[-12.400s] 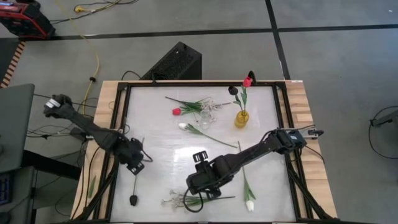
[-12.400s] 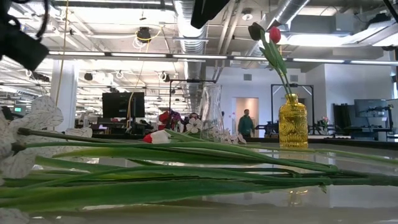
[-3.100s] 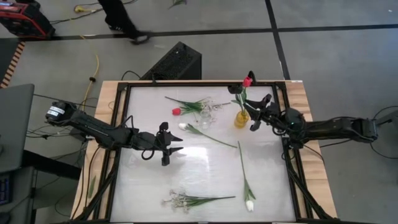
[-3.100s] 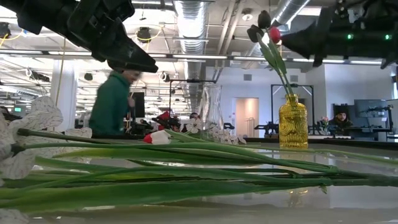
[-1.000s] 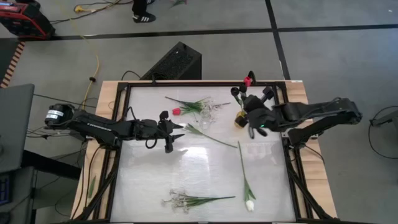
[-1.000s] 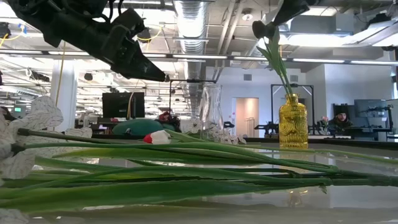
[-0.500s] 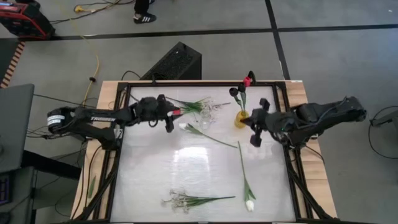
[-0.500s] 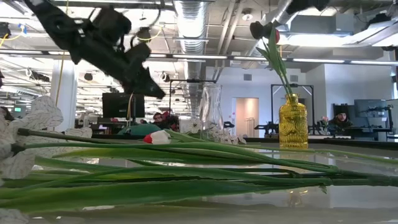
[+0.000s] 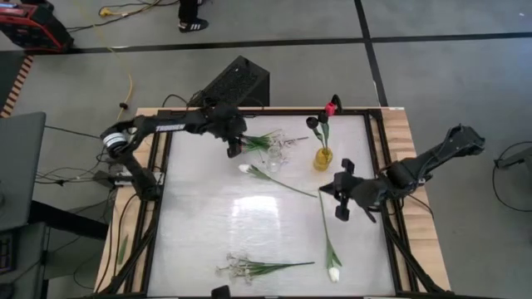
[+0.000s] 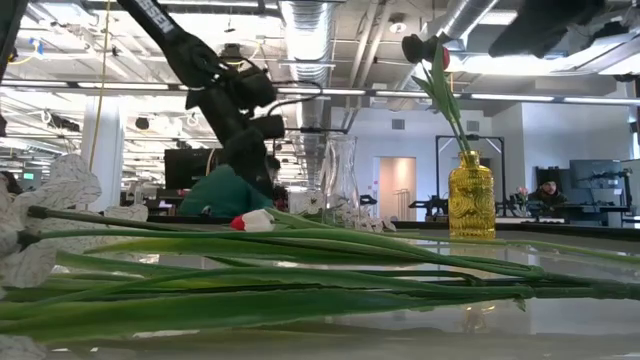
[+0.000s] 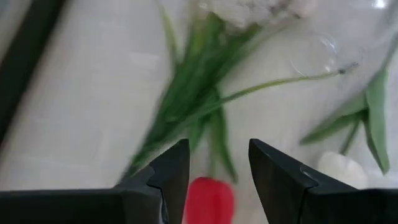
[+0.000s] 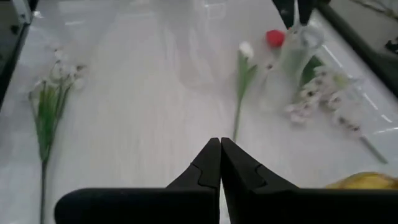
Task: Sort flowers into vase by color
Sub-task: Put the pink flower into the yellow vase
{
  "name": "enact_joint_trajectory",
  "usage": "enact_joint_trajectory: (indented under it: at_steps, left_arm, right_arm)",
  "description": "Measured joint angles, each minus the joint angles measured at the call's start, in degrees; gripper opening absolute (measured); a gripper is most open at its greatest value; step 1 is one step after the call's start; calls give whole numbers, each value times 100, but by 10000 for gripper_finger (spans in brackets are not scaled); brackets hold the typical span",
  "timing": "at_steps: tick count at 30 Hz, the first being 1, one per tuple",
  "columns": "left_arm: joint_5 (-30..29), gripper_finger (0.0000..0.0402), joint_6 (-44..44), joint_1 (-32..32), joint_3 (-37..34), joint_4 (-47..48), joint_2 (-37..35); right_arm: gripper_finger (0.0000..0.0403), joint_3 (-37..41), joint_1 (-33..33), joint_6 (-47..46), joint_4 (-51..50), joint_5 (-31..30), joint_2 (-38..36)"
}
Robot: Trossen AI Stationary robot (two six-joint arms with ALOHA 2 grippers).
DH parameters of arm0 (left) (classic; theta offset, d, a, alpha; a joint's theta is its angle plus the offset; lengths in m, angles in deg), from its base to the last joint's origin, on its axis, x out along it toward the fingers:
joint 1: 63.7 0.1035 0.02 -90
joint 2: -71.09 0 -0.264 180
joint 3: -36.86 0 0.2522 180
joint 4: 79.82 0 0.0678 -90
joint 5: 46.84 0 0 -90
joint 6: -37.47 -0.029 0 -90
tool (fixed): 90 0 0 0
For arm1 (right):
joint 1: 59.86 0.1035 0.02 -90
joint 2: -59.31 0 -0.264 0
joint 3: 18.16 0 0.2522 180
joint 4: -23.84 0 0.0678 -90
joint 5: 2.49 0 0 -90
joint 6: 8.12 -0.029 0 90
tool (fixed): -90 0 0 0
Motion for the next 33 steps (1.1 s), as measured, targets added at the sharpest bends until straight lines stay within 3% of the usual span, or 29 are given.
enact_joint_trajectory:
  at_steps: [21, 24, 30, 33]
  left_arm:
    - [-1080, 149, -722, -349, 44, -7, 887]
    - [-1083, 123, -701, -358, 44, 89, 883]
    - [-1154, 18, -507, -360, 55, 305, 858]
    - [-1244, 17, -442, -360, 253, 803, 860]
  right_arm:
    - [35, 286, 227, -55, 113, -54, 11]
    - [35, 286, 226, -49, 93, -145, 11]
    - [36, 286, 224, -49, 60, -147, 11]
    - [36, 286, 226, -49, 60, -145, 11]
